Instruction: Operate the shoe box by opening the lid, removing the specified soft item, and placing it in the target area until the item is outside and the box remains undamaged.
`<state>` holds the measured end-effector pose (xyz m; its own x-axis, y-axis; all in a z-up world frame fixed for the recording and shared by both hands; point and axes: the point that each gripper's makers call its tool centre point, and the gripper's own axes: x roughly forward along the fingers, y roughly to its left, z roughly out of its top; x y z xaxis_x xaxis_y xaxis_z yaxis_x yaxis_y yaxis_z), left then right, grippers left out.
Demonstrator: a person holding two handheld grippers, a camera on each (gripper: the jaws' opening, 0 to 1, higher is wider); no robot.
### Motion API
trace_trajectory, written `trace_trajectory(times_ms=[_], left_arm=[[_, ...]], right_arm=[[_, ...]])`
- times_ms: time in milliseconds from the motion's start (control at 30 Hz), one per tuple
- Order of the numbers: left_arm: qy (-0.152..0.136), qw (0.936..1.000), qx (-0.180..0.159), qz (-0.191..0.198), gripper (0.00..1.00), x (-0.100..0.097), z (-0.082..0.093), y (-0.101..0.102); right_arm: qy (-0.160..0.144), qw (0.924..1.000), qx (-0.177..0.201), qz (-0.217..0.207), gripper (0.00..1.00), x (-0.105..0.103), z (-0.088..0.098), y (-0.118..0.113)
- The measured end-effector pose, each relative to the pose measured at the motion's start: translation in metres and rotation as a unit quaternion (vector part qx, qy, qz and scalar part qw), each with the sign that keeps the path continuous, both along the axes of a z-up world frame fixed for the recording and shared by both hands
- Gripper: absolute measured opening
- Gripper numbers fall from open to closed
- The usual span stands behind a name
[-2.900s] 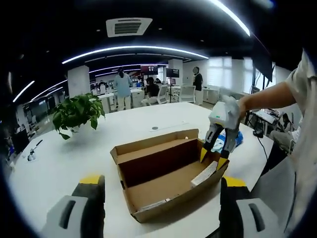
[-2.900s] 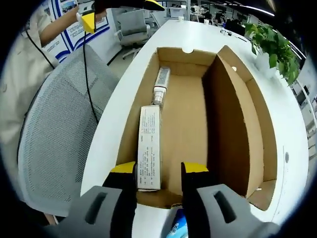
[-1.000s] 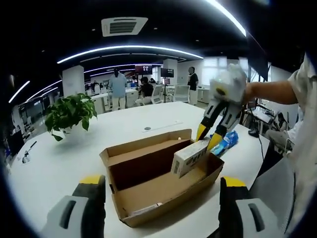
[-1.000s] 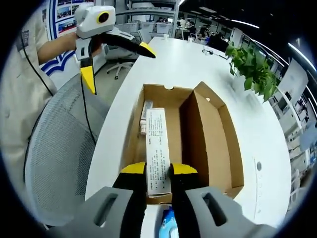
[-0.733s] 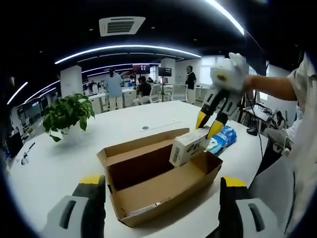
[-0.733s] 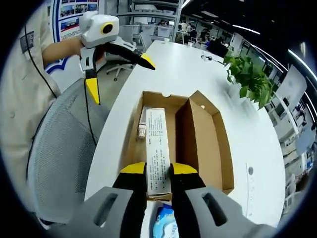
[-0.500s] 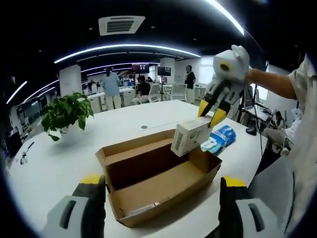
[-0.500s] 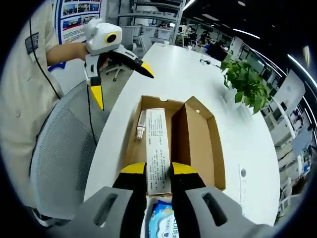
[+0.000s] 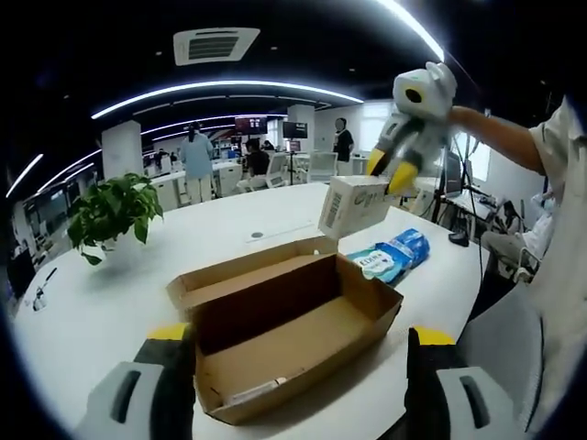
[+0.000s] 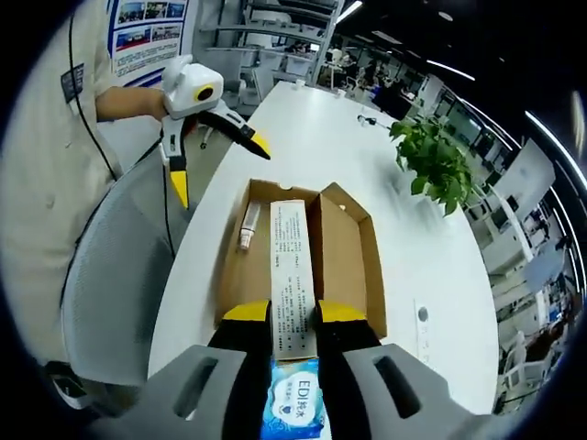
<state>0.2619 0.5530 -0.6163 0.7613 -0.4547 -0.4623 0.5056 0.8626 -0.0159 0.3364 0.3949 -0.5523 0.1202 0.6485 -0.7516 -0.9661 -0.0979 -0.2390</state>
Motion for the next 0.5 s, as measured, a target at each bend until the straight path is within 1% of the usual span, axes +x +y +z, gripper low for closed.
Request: trace_trajectory(times_ms=[100, 367, 433, 500], left_arm=[[0.000, 1.0000, 0.000, -0.002, 0.98, 0.000, 0.000, 0.000], [0.000, 1.0000, 0.002, -0.005, 0.98, 0.002, 0.001, -0.001], [0.001, 1.0000, 0.004, -0.007, 0.98, 0.002, 0.001, -0.001], [0.001, 1.0000, 0.006, -0.008, 0.98, 0.003, 0.001, 0.000]], right_arm=[[-0.006, 1.0000, -0.004, -0.004, 0.15, 0.004, 0.005, -0.009], [-0.018, 0.9994, -0.017, -0.024, 0.15, 0.020, 0.020, -0.042], [-0.020, 0.9993, -0.019, -0.027, 0.15, 0.022, 0.021, -0.047], [-0.022, 0.9989, -0.023, -0.035, 0.15, 0.028, 0.023, -0.058]])
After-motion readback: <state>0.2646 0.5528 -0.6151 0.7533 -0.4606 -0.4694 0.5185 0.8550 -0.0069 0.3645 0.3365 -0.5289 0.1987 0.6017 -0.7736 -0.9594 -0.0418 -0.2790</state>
